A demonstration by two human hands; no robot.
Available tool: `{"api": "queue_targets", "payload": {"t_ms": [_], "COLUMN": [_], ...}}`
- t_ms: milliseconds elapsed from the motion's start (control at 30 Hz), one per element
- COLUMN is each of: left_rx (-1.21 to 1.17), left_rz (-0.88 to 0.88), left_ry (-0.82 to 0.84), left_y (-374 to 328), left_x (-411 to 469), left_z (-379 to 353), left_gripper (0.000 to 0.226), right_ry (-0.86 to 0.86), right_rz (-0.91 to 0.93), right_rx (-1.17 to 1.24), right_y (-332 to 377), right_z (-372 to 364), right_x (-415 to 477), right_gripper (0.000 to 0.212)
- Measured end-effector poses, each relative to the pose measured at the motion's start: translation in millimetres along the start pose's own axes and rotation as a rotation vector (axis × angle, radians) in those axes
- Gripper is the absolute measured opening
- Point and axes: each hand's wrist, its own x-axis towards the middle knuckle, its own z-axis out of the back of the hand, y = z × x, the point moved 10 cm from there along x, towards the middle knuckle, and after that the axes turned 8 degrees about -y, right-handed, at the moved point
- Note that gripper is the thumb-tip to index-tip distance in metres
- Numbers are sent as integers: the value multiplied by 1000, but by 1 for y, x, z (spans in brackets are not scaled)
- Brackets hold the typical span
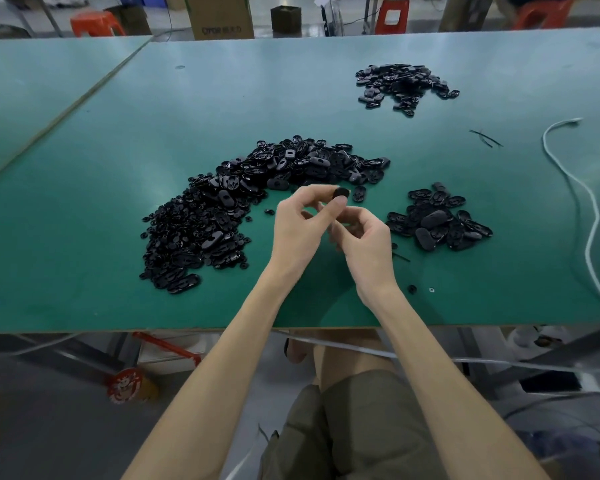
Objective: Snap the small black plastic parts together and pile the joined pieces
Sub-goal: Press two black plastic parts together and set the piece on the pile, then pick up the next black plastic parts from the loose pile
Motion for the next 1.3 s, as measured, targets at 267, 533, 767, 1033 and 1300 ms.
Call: {"api": "queue_targets", "payload": {"t_ms": [267, 533, 767, 1033, 1300], "left_rx": [347, 377, 679, 1199, 1139], "left_rz": [-141, -132, -134, -173, -271], "left_ry": [309, 404, 87, 254, 56], "left_y": [-42, -36, -27, 20, 22], "left_x": [12, 4, 42, 56, 51], "left_z": [-85, -102, -7, 29, 35], "left_gripper": [12, 32, 27, 51, 39], "right_ry": [-45, -17, -28, -35, -37], "right_rz": [-80, -261, 18, 19, 20], "right_rx": [31, 485, -51, -41, -43], "right_y": [4, -3, 4, 3, 3], "right_z": [3, -8, 2, 1, 2], "right_x": [-2, -8, -2, -2, -2], "right_gripper": [21, 20, 15, 10, 9]}}
